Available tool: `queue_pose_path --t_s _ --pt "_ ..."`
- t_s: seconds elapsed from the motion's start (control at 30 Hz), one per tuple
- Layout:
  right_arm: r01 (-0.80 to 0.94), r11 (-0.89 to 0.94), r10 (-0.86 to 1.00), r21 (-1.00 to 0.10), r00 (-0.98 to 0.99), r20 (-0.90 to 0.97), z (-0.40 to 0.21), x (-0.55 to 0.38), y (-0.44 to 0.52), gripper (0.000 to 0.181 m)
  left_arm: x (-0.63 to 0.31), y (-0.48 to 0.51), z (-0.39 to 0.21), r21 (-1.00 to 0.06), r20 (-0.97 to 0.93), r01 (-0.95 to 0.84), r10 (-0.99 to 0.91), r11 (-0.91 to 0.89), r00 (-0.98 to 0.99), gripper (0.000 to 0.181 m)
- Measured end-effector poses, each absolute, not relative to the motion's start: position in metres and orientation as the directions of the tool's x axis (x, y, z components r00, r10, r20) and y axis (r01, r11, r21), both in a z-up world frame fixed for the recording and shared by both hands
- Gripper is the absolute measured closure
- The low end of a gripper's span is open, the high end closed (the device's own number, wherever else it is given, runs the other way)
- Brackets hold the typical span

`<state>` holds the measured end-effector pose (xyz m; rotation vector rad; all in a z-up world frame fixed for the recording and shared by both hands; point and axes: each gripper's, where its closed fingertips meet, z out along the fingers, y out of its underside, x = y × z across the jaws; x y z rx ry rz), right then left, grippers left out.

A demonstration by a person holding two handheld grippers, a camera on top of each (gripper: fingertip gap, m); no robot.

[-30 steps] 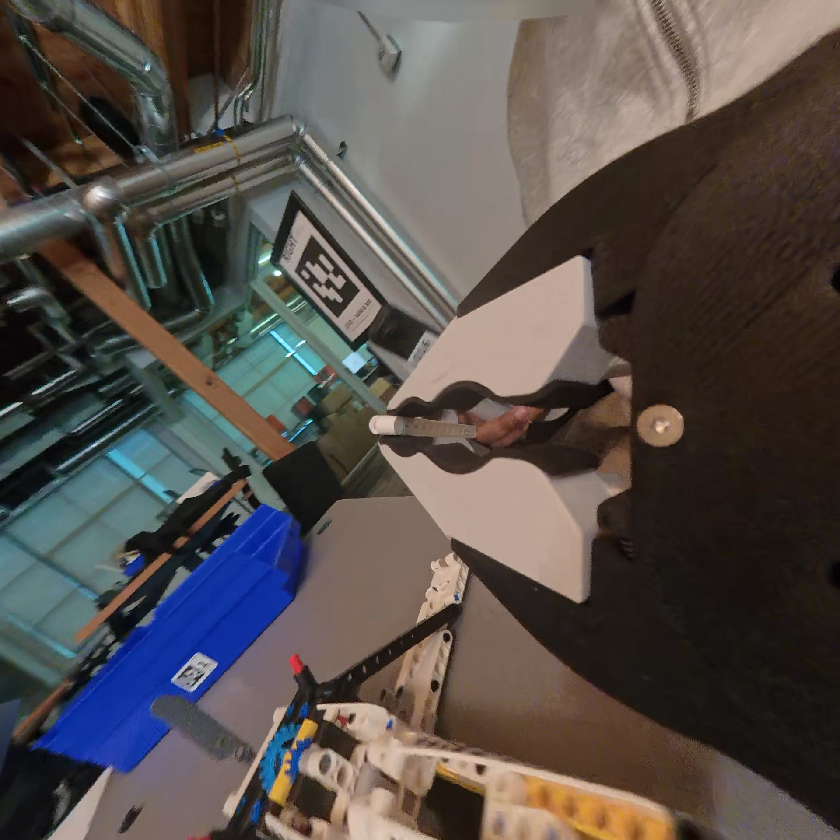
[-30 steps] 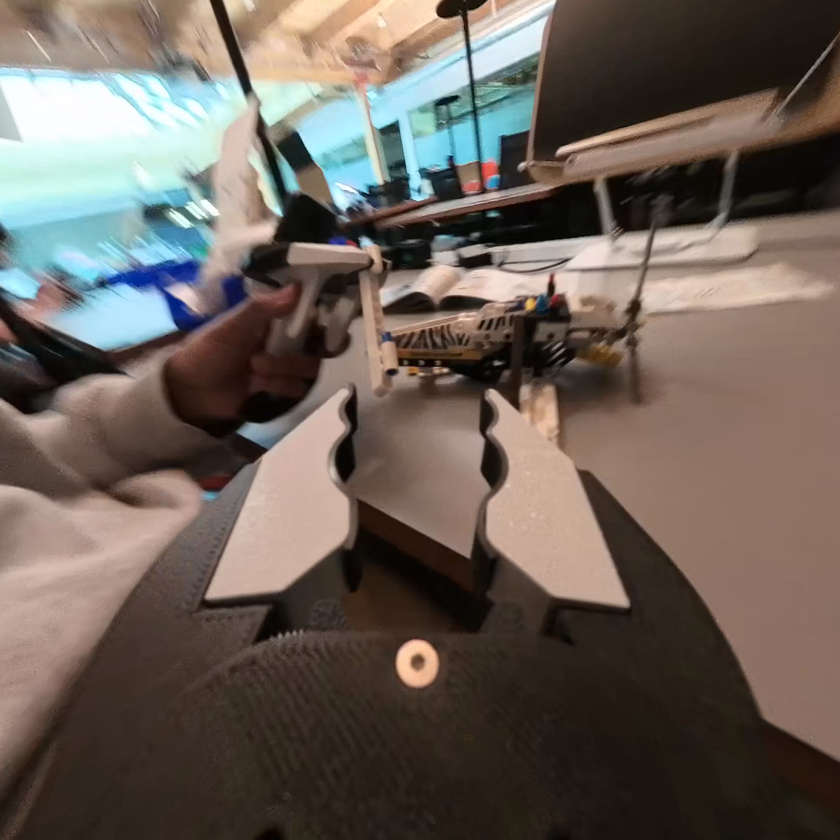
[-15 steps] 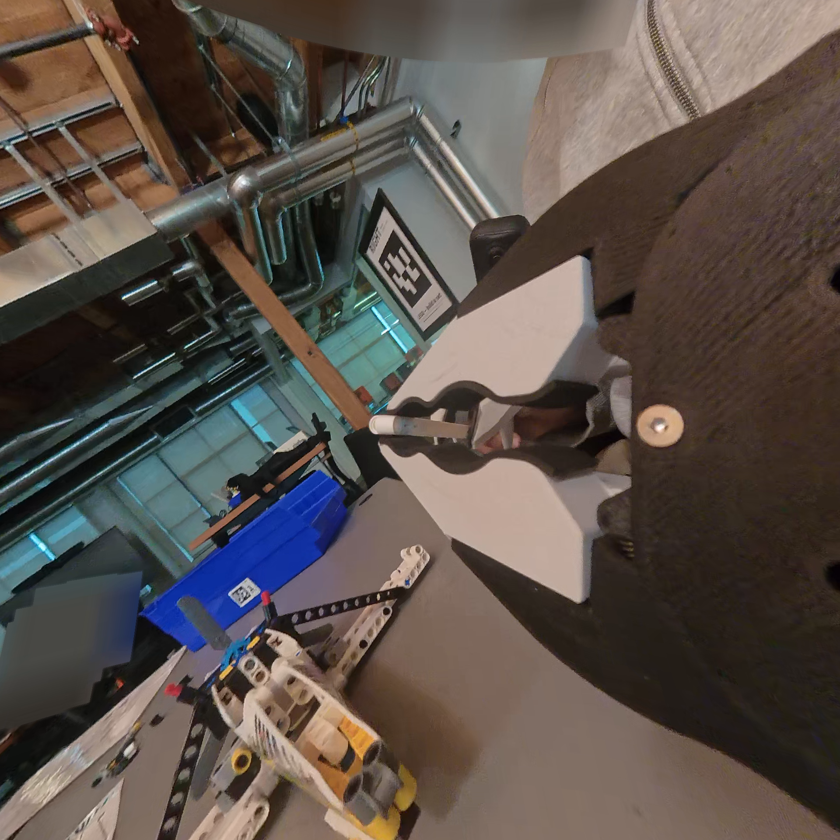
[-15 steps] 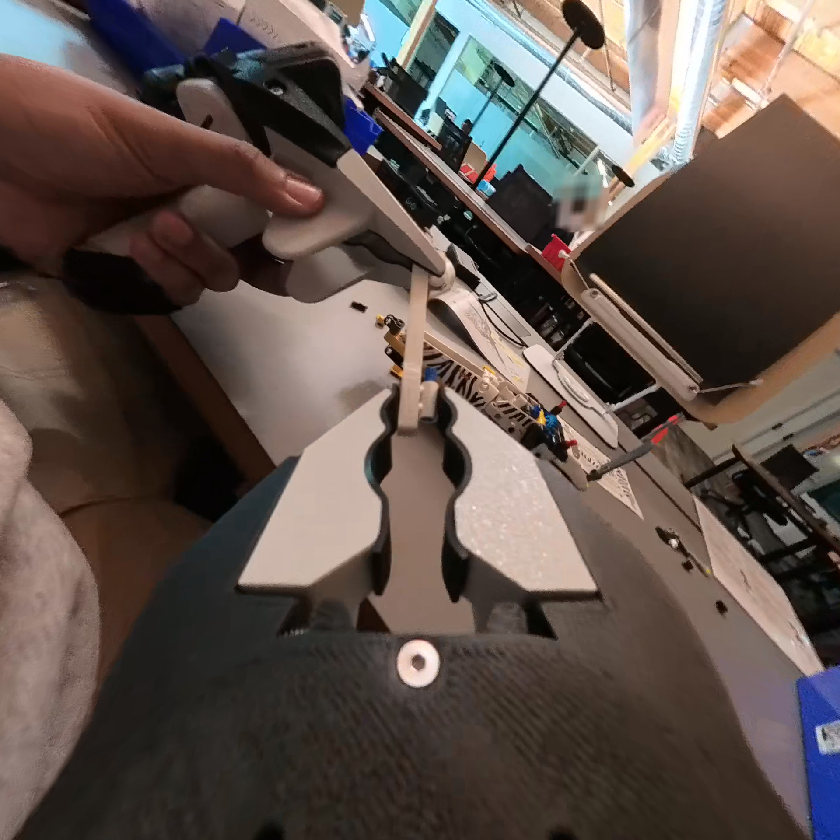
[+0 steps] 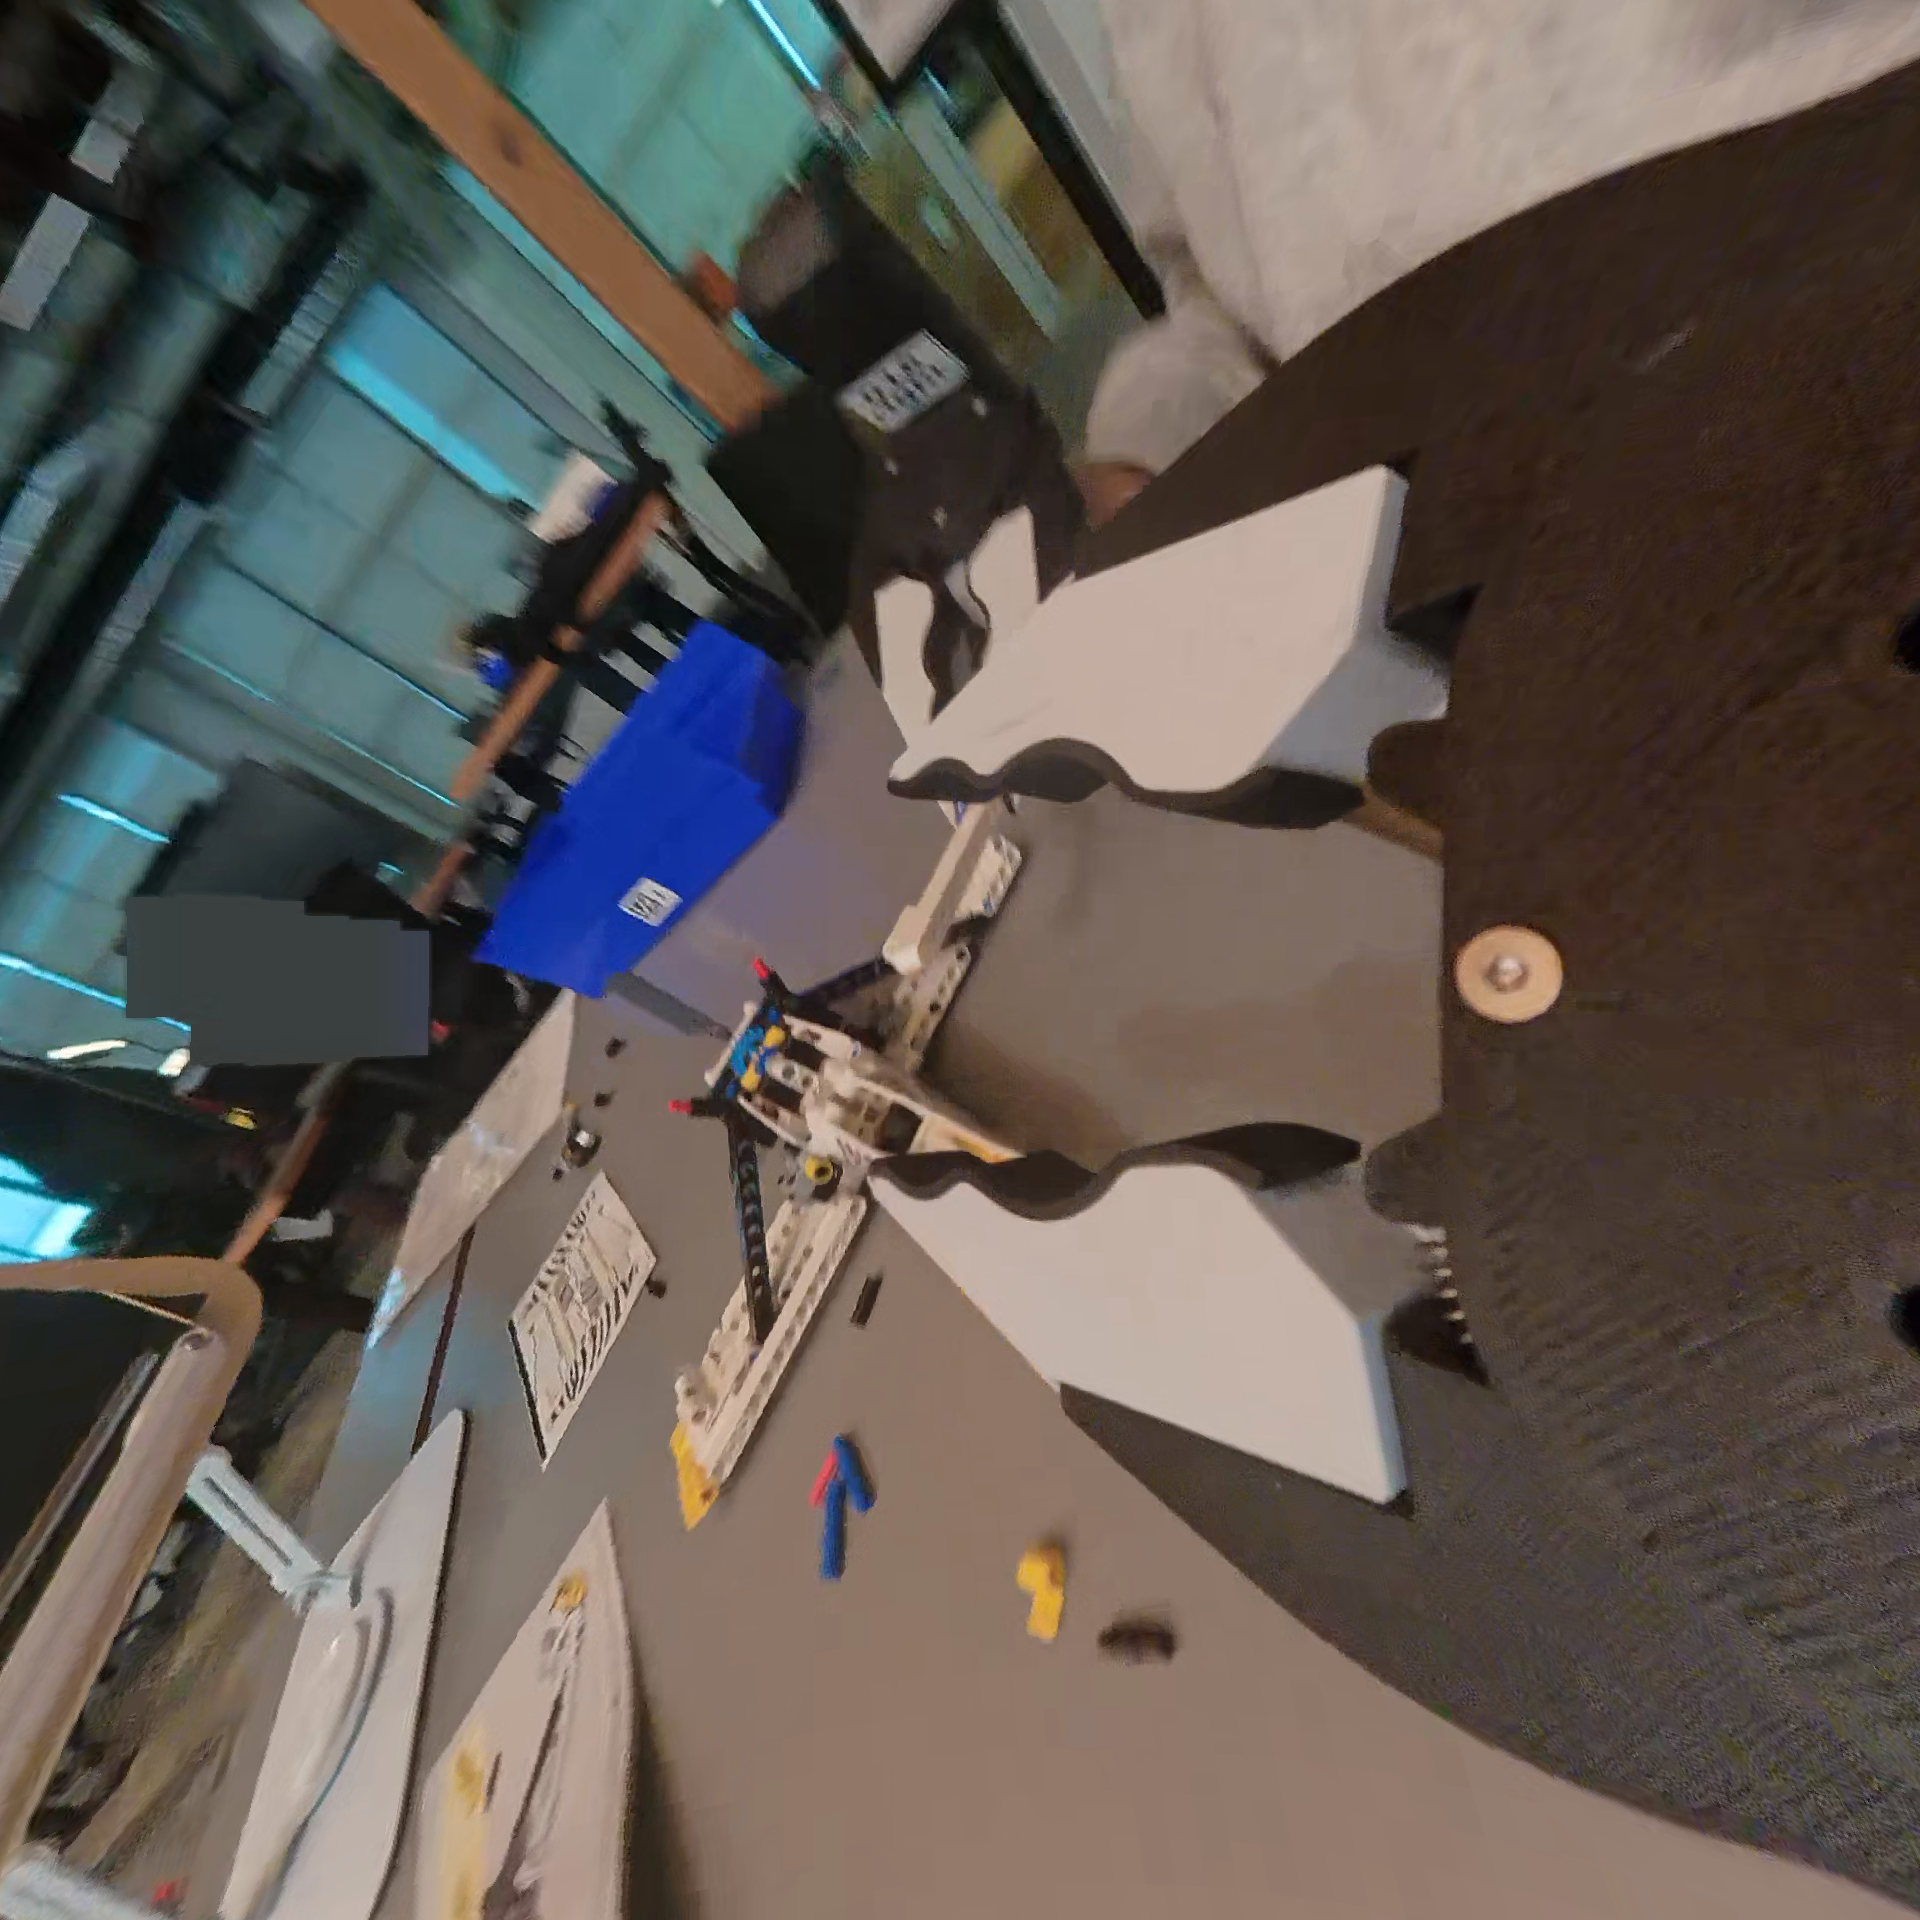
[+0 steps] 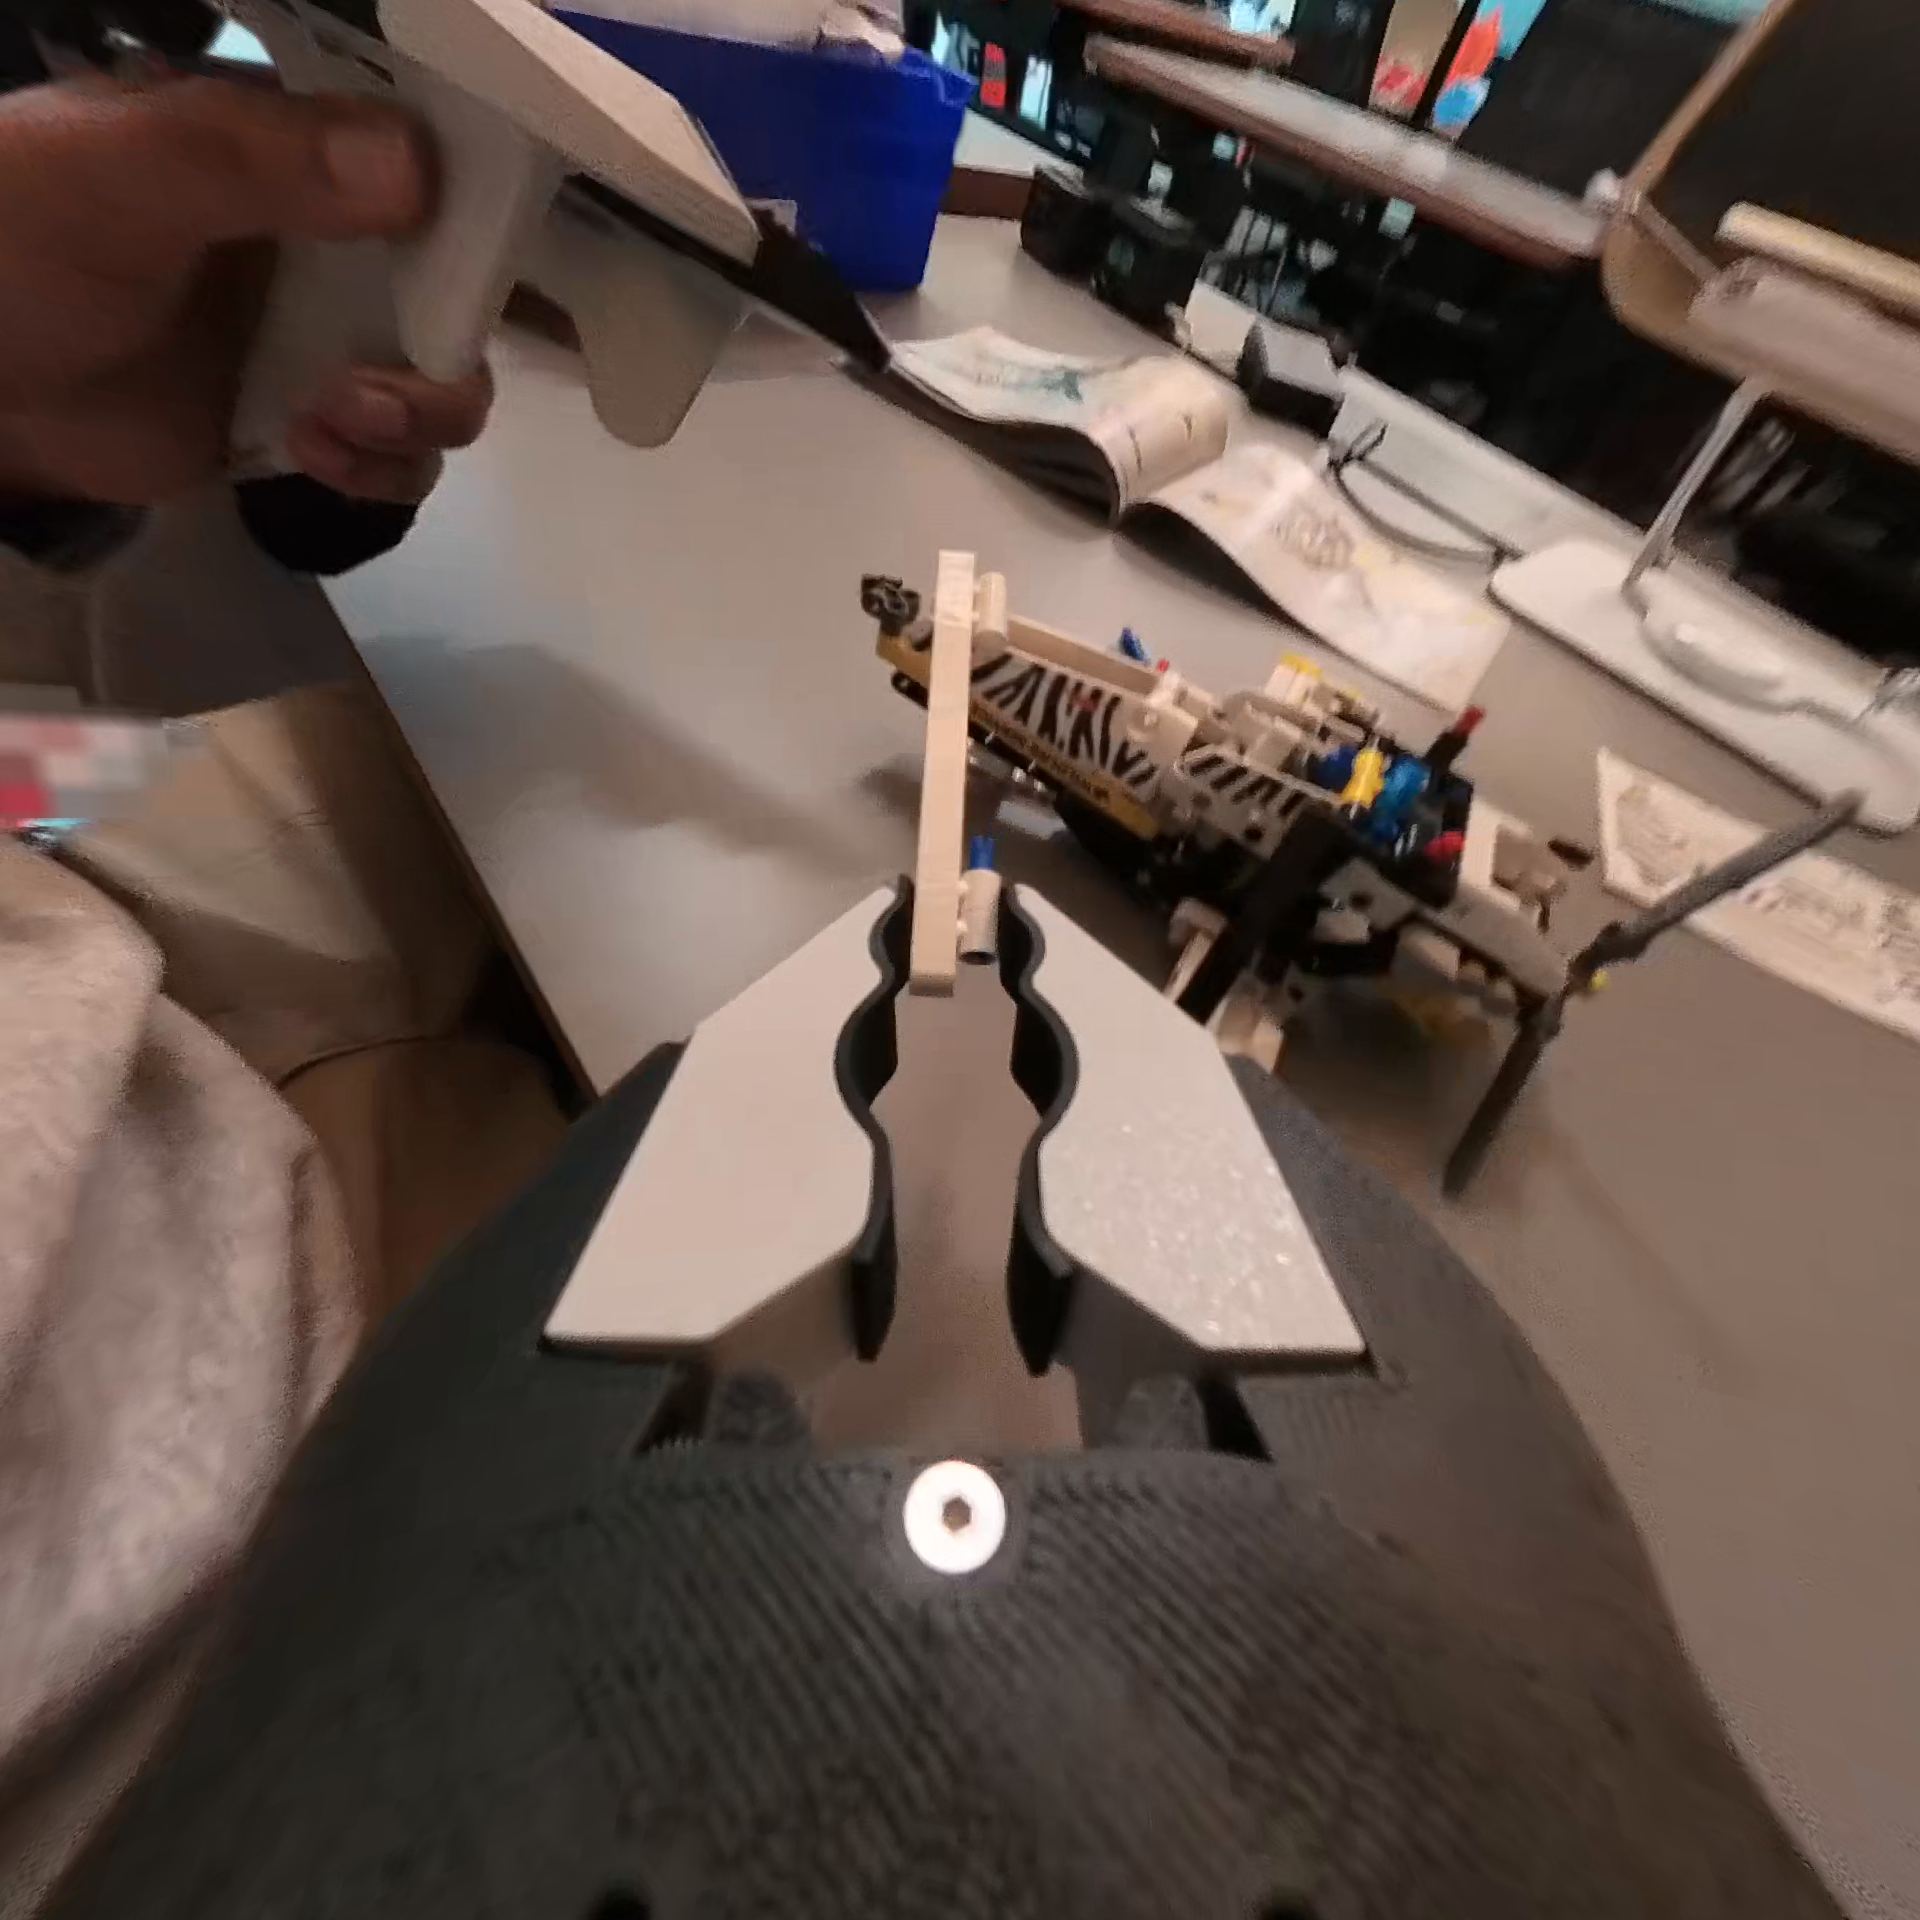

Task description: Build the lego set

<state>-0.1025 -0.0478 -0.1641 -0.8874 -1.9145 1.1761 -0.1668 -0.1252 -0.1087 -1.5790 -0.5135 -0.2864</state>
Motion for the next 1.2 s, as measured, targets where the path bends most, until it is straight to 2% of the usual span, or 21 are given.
queue_pose_path --t_s 0.1,0.2,0.3,0.4,0.53,0.63,0.77,0.97,1.2 --pt "0.309 0.283 0.866 -0.908 -0.488 0.104 -0.178 -0.1 -0.038 0.167 -0.183 -0.11 -0.117 -0.92 0.316 0.348 0.181 -0.182 0.931 0.101" --pt "0.429 0.232 0.906 -0.873 -0.423 0.033 -0.194 -0.095 -0.028 0.167 -0.194 -0.087 -0.131 -0.919 0.17 0.203 0.124 -0.338 0.978 0.1" --pt "0.514 0.144 0.936 -0.846 -0.349 -0.052 -0.204 -0.084 -0.029 0.167 -0.191 -0.061 -0.145 -0.889 0.166 0.153 0.006 -0.431 0.986 0.1" --pt "0.553 0.1 0.966 -0.827 -0.253 -0.053 -0.211 -0.075 -0.027 0.167 -0.184 -0.041 -0.154 -0.856 0.218 0.137 -0.108 -0.498 0.97 0.102" --pt "0.578 0.057 0.992 -0.814 -0.124 -0.019 -0.218 -0.069 -0.021 0.167 -0.183 -0.025 -0.163 -0.823 0.3 0.148 -0.199 -0.549 0.933 0.102" --pt "0.592 0.029 0.998 -0.806 -0.056 -0.005 -0.222 -0.073 -0.019 0.167 -0.18 -0.028 -0.173 -0.767 0.399 0.209 -0.196 -0.607 0.896 0.107" --pt "0.571 0.032 0.998 -0.82 0.025 0.057 -0.219 -0.08 -0.014 0.167 -0.181 -0.027 -0.189 -0.77 0.395 0.229 -0.164 -0.595 0.904 0.116" --pt "0.55 -0.028 0.998 -0.835 0.059 0.006 -0.216 -0.088 -0.014 0.167 -0.185 -0.023 -0.205 -0.769 0.217 0.086 -0.131 -0.634 0.967 0.119" --pt "0.605 -0.002 0.999 -0.796 0.039 0.027 -0.22 -0.095 -0.009 0.167 -0.19 -0.023 -0.211 -0.766 0.115 0.01 -0.121 -0.643 0.986 0.138"
